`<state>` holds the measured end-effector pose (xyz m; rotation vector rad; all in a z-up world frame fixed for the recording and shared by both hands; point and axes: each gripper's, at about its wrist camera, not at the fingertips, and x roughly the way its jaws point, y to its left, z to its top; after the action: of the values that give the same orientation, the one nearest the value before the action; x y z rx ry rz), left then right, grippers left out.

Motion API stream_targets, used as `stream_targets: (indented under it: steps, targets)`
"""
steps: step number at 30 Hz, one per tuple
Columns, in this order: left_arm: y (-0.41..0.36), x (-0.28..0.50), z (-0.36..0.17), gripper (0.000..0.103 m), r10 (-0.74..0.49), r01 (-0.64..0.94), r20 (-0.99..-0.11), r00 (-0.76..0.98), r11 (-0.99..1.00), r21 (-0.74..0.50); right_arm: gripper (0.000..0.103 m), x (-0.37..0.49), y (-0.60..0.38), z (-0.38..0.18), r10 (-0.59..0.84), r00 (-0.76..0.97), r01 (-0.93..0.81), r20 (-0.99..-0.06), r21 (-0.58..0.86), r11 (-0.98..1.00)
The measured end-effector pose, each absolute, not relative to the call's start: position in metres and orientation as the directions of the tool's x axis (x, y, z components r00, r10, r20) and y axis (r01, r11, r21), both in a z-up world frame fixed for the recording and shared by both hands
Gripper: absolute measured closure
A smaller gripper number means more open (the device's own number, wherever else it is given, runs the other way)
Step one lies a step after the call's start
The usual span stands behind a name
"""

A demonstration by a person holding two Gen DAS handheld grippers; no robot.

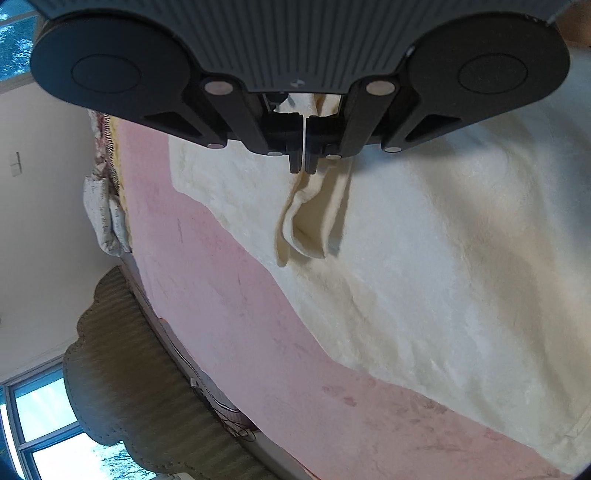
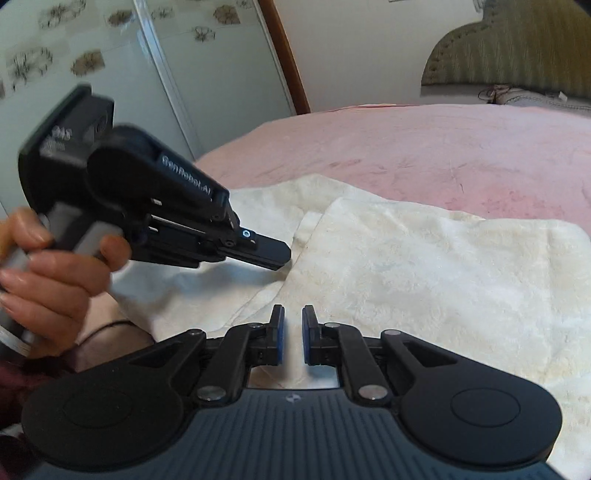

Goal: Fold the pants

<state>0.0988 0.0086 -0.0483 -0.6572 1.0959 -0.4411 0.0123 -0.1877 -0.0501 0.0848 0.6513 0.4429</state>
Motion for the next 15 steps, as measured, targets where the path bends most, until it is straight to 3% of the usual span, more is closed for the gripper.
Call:
stream_targets:
  steps: [2,4,6,8,10,15]
  targets:
    - [0.017,0.096,-0.048,0.092,-0.641,0.008,-0.656,0.398,0.717,-0.697,0.094,0.006,-0.189,-0.042,0.402,0.725,-0.374,-0.56,0.17,0.912]
    - [0.021,0.095,-0.044,0.091,-0.651,0.012,-0.642,0.405,0.706,-0.708,0.093,-0.005,-0.187,-0.033,0.364,0.745,-0.402,-0.559,0.058,0.914]
    - [0.024,0.094,-0.045,0.082,-0.668,-0.008,-0.629,0.398,0.683,-0.731,0.088,-0.011,-0.178,-0.032,0.322,0.755,-0.438,-0.571,-0.073,0.896]
    - [0.023,0.095,-0.047,0.063,-0.694,-0.01,-0.613,0.378,0.659,-0.752,0.084,-0.022,-0.167,-0.031,0.321,0.768,-0.472,-0.554,-0.15,0.869]
    - [0.024,0.094,-0.05,0.055,-0.702,-0.027,-0.61,0.367,0.647,-0.762,0.082,-0.031,-0.159,-0.032,0.323,0.769,-0.495,-0.552,-0.195,0.846]
    - [0.024,0.092,-0.047,0.055,-0.706,-0.019,-0.606,0.368,0.645,-0.764,0.082,-0.036,-0.14,-0.045,0.255,0.761,-0.526,-0.597,-0.337,0.781]
